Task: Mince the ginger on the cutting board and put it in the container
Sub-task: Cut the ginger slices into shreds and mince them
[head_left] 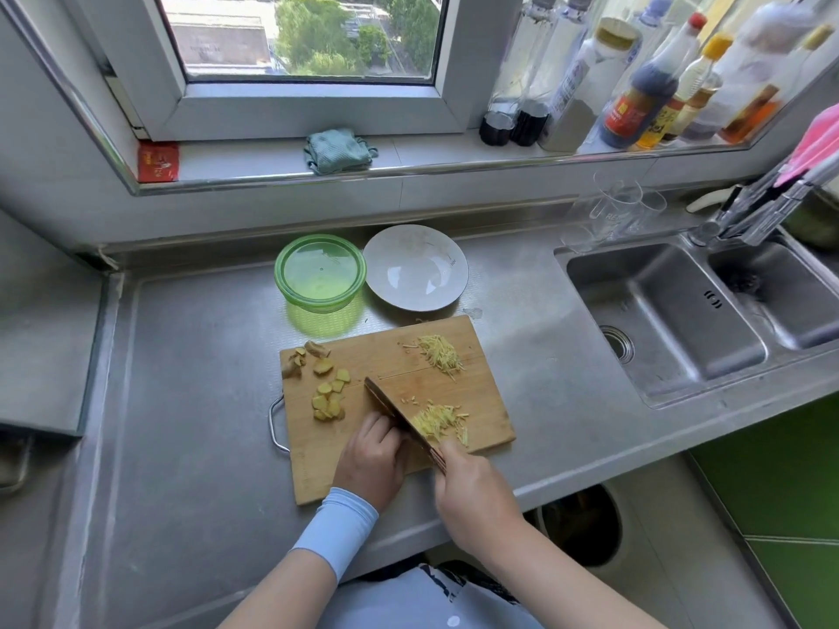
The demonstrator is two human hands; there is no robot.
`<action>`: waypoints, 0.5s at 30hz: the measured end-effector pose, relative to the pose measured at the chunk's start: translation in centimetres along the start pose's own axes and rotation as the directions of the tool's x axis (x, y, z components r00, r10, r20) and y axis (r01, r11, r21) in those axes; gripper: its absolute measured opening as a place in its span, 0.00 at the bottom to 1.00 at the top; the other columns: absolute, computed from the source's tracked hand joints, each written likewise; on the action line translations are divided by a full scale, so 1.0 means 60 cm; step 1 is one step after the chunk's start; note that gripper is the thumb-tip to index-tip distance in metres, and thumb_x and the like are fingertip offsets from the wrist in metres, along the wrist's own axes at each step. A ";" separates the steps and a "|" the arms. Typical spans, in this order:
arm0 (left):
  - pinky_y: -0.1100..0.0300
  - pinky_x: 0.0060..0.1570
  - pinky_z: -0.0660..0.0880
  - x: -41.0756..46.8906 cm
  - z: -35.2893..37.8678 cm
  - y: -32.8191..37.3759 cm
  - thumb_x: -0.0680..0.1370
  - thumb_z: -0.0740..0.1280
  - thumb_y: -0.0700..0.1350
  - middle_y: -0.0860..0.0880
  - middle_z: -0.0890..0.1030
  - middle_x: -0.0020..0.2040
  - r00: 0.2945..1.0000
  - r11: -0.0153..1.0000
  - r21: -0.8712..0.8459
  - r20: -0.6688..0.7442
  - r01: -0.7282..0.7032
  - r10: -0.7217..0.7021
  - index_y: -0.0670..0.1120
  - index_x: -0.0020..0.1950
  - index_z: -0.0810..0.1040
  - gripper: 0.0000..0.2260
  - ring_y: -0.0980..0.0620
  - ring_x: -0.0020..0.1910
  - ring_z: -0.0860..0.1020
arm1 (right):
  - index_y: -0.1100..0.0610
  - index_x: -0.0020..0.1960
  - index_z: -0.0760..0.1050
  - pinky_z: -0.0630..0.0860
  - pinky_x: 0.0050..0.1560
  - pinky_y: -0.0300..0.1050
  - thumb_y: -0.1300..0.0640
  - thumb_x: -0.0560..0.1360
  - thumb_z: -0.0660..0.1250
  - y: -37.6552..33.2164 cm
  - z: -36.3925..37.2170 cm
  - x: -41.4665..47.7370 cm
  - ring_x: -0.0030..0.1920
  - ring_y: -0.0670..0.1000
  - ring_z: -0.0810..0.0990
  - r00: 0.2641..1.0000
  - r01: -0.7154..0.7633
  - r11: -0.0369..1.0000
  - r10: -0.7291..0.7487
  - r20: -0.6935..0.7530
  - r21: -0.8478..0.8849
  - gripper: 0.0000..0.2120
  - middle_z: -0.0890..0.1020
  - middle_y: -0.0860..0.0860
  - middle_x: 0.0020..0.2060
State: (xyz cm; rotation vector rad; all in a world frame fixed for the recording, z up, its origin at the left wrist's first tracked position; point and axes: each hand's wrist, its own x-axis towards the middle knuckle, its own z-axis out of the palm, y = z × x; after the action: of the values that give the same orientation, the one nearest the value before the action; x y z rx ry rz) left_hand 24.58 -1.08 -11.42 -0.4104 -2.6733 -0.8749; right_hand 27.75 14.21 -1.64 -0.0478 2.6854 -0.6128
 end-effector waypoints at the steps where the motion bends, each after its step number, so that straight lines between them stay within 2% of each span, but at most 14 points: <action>1: 0.54 0.36 0.73 0.001 0.000 0.000 0.74 0.64 0.39 0.44 0.78 0.40 1.000 1.000 0.003 0.000 0.001 -0.001 0.41 0.39 0.79 0.06 0.44 0.43 0.74 | 0.53 0.58 0.66 0.67 0.41 0.48 0.55 0.82 0.57 -0.006 -0.003 0.004 0.47 0.58 0.79 1.000 -0.002 1.000 0.002 0.007 0.000 0.05 0.78 0.53 0.44; 3: 0.55 0.38 0.72 0.000 0.000 0.001 0.73 0.67 0.38 0.44 0.78 0.40 1.000 1.000 0.001 -0.007 0.002 -0.002 0.41 0.39 0.79 0.03 0.44 0.43 0.74 | 0.53 0.53 0.64 0.67 0.40 0.47 0.54 0.83 0.56 -0.015 -0.008 0.011 0.45 0.58 0.78 1.000 0.001 1.000 0.000 0.026 -0.020 0.03 0.77 0.53 0.44; 6: 0.54 0.39 0.72 0.001 -0.002 0.002 0.72 0.67 0.38 0.44 0.78 0.39 1.000 1.000 0.009 -0.011 -0.002 0.002 0.41 0.39 0.79 0.03 0.43 0.42 0.74 | 0.53 0.56 0.65 0.68 0.41 0.48 0.54 0.83 0.56 -0.015 -0.009 0.010 0.47 0.58 0.79 1.000 0.014 1.000 -0.013 0.023 -0.028 0.05 0.78 0.54 0.46; 8: 0.53 0.39 0.72 0.001 -0.003 0.003 0.74 0.64 0.40 0.43 0.78 0.39 1.000 1.000 0.020 -0.017 -0.001 0.001 0.41 0.39 0.80 0.07 0.43 0.42 0.74 | 0.54 0.65 0.66 0.67 0.42 0.47 0.54 0.83 0.56 -0.006 -0.007 0.001 0.49 0.58 0.79 1.000 0.016 1.000 -0.016 0.009 -0.020 0.12 0.79 0.54 0.49; 11: 0.53 0.39 0.73 0.000 -0.004 0.002 0.76 0.63 0.41 0.43 0.78 0.39 1.000 1.000 0.023 -0.025 0.002 -0.002 0.41 0.39 0.80 0.09 0.43 0.42 0.75 | 0.52 0.77 0.57 0.69 0.42 0.48 0.54 0.82 0.56 0.010 -0.004 -0.015 0.49 0.57 0.79 1.000 0.009 0.999 -0.008 0.022 -0.040 0.24 0.82 0.54 0.48; 13: 0.53 0.38 0.74 -0.003 -0.004 0.000 0.75 0.65 0.40 0.44 0.78 0.39 1.000 1.000 0.027 -0.024 0.005 -0.005 0.41 0.38 0.79 0.07 0.43 0.42 0.75 | 0.52 0.76 0.59 0.68 0.41 0.47 0.54 0.82 0.56 0.012 -0.001 -0.015 0.49 0.57 0.79 0.999 -0.006 0.999 0.007 0.032 -0.044 0.23 0.82 0.55 0.48; 15: 0.54 0.38 0.73 -0.005 -0.003 -0.001 0.74 0.66 0.39 0.44 0.77 0.38 1.000 0.999 0.032 -0.025 -0.007 0.008 0.41 0.37 0.79 0.06 0.44 0.41 0.74 | 0.54 0.67 0.65 0.66 0.41 0.46 0.54 0.82 0.56 0.001 0.001 -0.006 0.48 0.57 0.79 1.000 -0.011 1.000 0.012 0.018 -0.024 0.14 0.81 0.55 0.48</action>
State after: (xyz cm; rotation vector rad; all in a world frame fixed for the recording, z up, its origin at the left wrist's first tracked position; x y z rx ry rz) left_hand 24.85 -1.30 -11.39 -0.3988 -2.6576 -0.8290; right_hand 28.13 14.30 -1.59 -0.0438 2.6739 -0.5740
